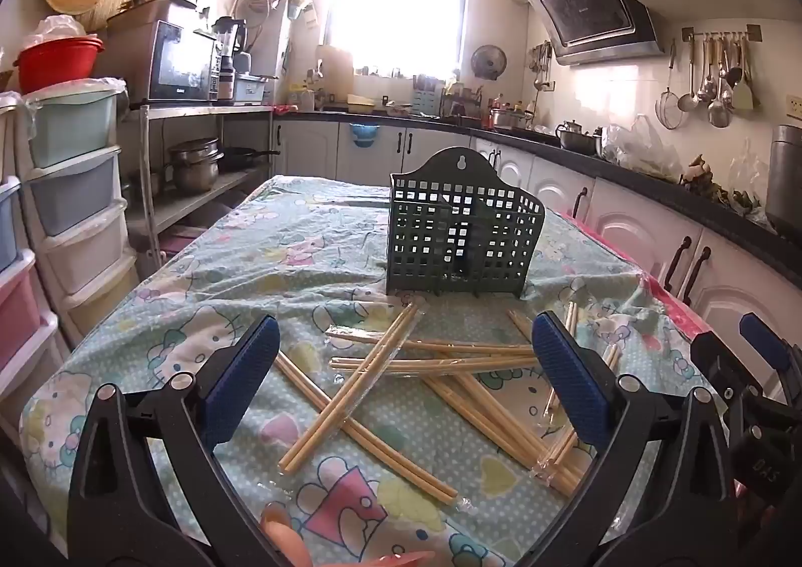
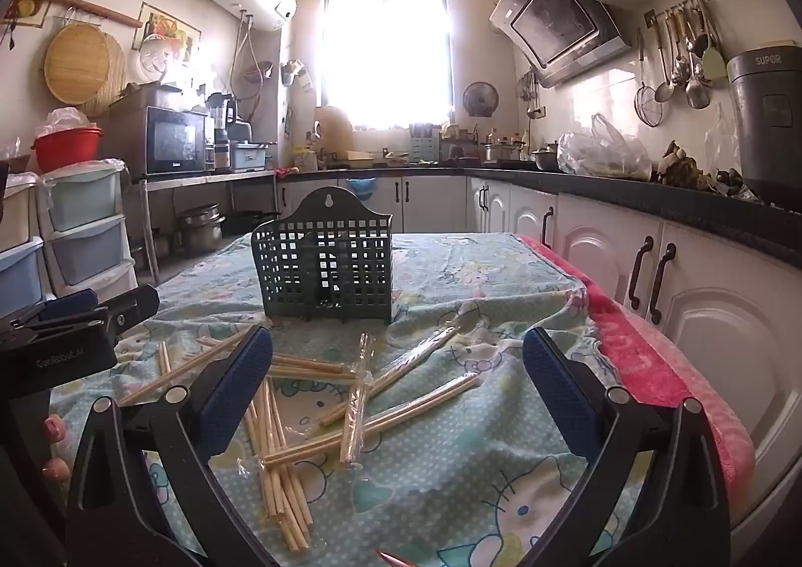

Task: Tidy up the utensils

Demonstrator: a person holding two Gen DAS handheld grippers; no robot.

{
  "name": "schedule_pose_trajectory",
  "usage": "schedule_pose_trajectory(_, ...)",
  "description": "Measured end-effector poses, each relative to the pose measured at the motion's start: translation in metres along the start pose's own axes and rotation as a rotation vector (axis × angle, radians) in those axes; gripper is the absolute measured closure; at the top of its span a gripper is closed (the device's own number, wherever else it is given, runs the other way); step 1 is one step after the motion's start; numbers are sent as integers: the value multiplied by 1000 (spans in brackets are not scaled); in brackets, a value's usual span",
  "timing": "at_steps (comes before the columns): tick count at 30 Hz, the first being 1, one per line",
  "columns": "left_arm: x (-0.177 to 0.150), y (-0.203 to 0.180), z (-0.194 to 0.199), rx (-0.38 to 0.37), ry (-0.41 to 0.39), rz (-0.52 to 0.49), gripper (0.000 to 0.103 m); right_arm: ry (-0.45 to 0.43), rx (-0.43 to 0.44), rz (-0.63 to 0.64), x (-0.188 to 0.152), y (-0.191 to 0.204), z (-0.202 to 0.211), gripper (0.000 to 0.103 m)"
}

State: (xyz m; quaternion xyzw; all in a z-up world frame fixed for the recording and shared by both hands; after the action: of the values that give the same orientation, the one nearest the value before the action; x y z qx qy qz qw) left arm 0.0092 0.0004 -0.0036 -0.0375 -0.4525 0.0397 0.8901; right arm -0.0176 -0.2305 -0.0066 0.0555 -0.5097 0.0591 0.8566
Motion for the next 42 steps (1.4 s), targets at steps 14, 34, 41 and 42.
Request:
schedule_pose_trajectory(14,0,-1,-1,5,-3,-6,10,8,1,4,0,1,1,6)
schedule_pose_trajectory(34,2,-4,4,3,-5,-5,10,5,1,5,2,3,3,6)
schedule_pose_trajectory(41,3,-4,5,2,-6,-5,10,3,1,4,3,4,3,6)
schedule_pose_trajectory(42,3,-4,5,2,-7,-5,10,2,1,4,3,5,4,6)
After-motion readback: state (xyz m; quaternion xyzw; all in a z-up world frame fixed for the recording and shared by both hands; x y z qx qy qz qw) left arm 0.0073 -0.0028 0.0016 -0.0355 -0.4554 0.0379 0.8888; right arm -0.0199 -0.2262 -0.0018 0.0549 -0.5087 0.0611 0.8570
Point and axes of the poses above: each gripper's, at about its wrist camera, not at the fingertips, and z roughly against the way its jaws point, y to its left, x to its top, the point moved 1 cm from there along -z, roughly the way its jaws point, and after that the axes turned 15 degrees about y, right-handed, at the moved point
